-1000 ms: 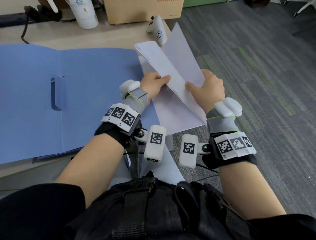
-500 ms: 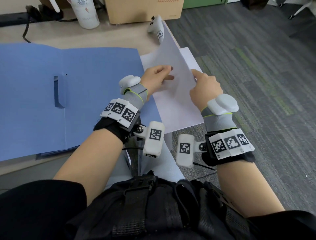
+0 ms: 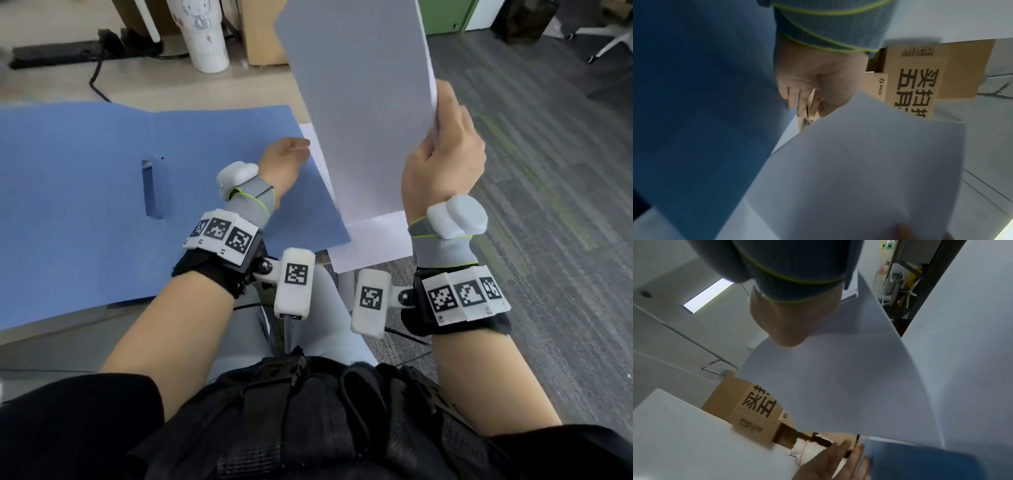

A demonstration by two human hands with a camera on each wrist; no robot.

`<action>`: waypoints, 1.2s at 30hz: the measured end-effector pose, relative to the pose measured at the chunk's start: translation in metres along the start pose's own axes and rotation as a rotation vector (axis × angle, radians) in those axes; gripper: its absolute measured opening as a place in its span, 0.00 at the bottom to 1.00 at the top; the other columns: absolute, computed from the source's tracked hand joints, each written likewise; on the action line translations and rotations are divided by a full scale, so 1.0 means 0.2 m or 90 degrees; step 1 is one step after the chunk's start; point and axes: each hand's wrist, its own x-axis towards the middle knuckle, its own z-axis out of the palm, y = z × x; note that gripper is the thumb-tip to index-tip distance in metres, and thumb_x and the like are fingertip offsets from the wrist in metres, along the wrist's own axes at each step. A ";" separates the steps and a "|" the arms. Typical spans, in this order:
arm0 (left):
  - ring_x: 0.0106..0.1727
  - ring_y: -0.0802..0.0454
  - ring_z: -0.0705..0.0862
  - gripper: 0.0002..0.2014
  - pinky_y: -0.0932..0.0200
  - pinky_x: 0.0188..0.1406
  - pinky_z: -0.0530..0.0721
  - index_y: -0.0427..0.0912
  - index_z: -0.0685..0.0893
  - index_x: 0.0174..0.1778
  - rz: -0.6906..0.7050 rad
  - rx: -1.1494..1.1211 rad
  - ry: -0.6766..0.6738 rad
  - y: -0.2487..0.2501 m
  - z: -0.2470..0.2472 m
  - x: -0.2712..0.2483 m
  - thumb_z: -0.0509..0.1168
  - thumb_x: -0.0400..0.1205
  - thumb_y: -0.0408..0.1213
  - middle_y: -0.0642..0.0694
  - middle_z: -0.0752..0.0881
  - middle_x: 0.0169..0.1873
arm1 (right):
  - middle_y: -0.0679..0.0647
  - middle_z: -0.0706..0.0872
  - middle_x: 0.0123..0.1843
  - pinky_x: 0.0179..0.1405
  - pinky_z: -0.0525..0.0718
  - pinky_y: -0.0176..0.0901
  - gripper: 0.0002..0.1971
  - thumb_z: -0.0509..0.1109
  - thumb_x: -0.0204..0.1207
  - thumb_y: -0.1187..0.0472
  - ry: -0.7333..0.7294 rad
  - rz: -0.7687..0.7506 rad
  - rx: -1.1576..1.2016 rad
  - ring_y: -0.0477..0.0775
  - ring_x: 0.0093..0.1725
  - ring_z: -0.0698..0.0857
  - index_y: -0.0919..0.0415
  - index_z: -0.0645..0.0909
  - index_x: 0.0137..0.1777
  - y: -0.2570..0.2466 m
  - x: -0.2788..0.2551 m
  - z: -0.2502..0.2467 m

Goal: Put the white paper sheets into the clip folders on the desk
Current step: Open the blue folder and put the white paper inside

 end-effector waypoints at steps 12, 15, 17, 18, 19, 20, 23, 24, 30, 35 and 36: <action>0.43 0.56 0.78 0.03 0.60 0.49 0.80 0.50 0.73 0.47 0.123 -0.180 0.082 0.16 -0.18 -0.11 0.57 0.85 0.41 0.55 0.78 0.41 | 0.62 0.87 0.52 0.43 0.74 0.31 0.20 0.55 0.76 0.73 0.154 -0.185 0.293 0.53 0.47 0.81 0.71 0.79 0.66 -0.14 -0.04 0.02; 0.31 0.57 0.78 0.08 0.65 0.37 0.82 0.47 0.73 0.39 0.179 -0.229 0.134 0.22 -0.26 -0.14 0.57 0.85 0.36 0.54 0.81 0.33 | 0.58 0.87 0.49 0.46 0.75 0.29 0.18 0.57 0.78 0.73 0.156 -0.202 0.347 0.48 0.44 0.82 0.73 0.78 0.65 -0.15 -0.03 0.02; 0.31 0.55 0.77 0.09 0.64 0.33 0.79 0.46 0.72 0.38 0.225 -0.238 0.159 0.22 -0.32 -0.16 0.57 0.85 0.36 0.51 0.80 0.33 | 0.45 0.84 0.41 0.41 0.74 0.27 0.16 0.59 0.77 0.73 0.132 -0.192 0.382 0.33 0.37 0.76 0.73 0.78 0.62 -0.16 -0.02 0.05; 0.33 0.53 0.75 0.08 0.62 0.34 0.76 0.45 0.72 0.38 0.248 -0.240 0.173 0.21 -0.36 -0.17 0.57 0.84 0.37 0.49 0.78 0.33 | 0.37 0.79 0.39 0.38 0.72 0.27 0.14 0.60 0.76 0.72 0.107 -0.179 0.400 0.30 0.34 0.74 0.74 0.79 0.60 -0.17 -0.03 0.08; 0.36 0.51 0.72 0.07 0.58 0.36 0.73 0.46 0.72 0.38 0.271 -0.241 0.193 0.20 -0.39 -0.18 0.57 0.83 0.37 0.48 0.76 0.34 | 0.35 0.77 0.37 0.37 0.72 0.28 0.14 0.61 0.76 0.71 0.075 -0.161 0.419 0.30 0.33 0.74 0.75 0.79 0.59 -0.18 -0.03 0.10; 0.38 0.50 0.71 0.06 0.55 0.37 0.71 0.46 0.73 0.39 0.290 -0.243 0.212 0.18 -0.43 -0.19 0.57 0.82 0.36 0.46 0.76 0.35 | 0.35 0.77 0.38 0.38 0.73 0.29 0.15 0.62 0.75 0.70 0.038 -0.136 0.439 0.31 0.33 0.75 0.75 0.80 0.59 -0.18 -0.03 0.14; 0.40 0.49 0.69 0.05 0.53 0.40 0.68 0.50 0.75 0.40 0.282 -0.227 0.272 0.10 -0.49 -0.22 0.58 0.80 0.37 0.44 0.76 0.37 | 0.45 0.83 0.39 0.41 0.76 0.32 0.15 0.64 0.71 0.68 -0.106 -0.067 0.473 0.37 0.37 0.78 0.75 0.82 0.55 -0.18 -0.05 0.23; 0.38 0.50 0.68 0.05 0.54 0.38 0.67 0.50 0.75 0.38 0.260 -0.223 0.287 0.07 -0.50 -0.22 0.59 0.80 0.39 0.46 0.75 0.35 | 0.48 0.82 0.36 0.39 0.75 0.33 0.13 0.66 0.70 0.67 -0.156 -0.042 0.479 0.38 0.35 0.78 0.77 0.83 0.49 -0.17 -0.07 0.26; 0.35 0.65 0.69 0.09 0.68 0.38 0.69 0.47 0.73 0.43 0.134 -0.100 0.291 -0.01 -0.46 -0.25 0.52 0.88 0.41 0.57 0.71 0.34 | 0.48 0.81 0.28 0.36 0.76 0.42 0.09 0.74 0.69 0.68 -0.270 0.100 0.617 0.47 0.34 0.76 0.70 0.81 0.29 -0.16 -0.14 0.35; 0.28 0.67 0.64 0.14 0.75 0.31 0.65 0.43 0.67 0.35 0.229 -0.125 0.307 0.06 -0.51 -0.25 0.50 0.87 0.36 0.54 0.63 0.31 | 0.42 0.84 0.27 0.37 0.80 0.42 0.11 0.75 0.69 0.67 -0.247 0.115 0.662 0.47 0.33 0.80 0.55 0.82 0.28 -0.23 -0.10 0.35; 0.31 0.69 0.67 0.10 0.78 0.34 0.67 0.43 0.72 0.40 0.225 -0.135 0.304 0.06 -0.52 -0.25 0.51 0.87 0.37 0.55 0.67 0.33 | 0.43 0.85 0.29 0.39 0.82 0.43 0.09 0.75 0.68 0.67 -0.252 0.128 0.674 0.49 0.35 0.82 0.54 0.83 0.31 -0.23 -0.10 0.36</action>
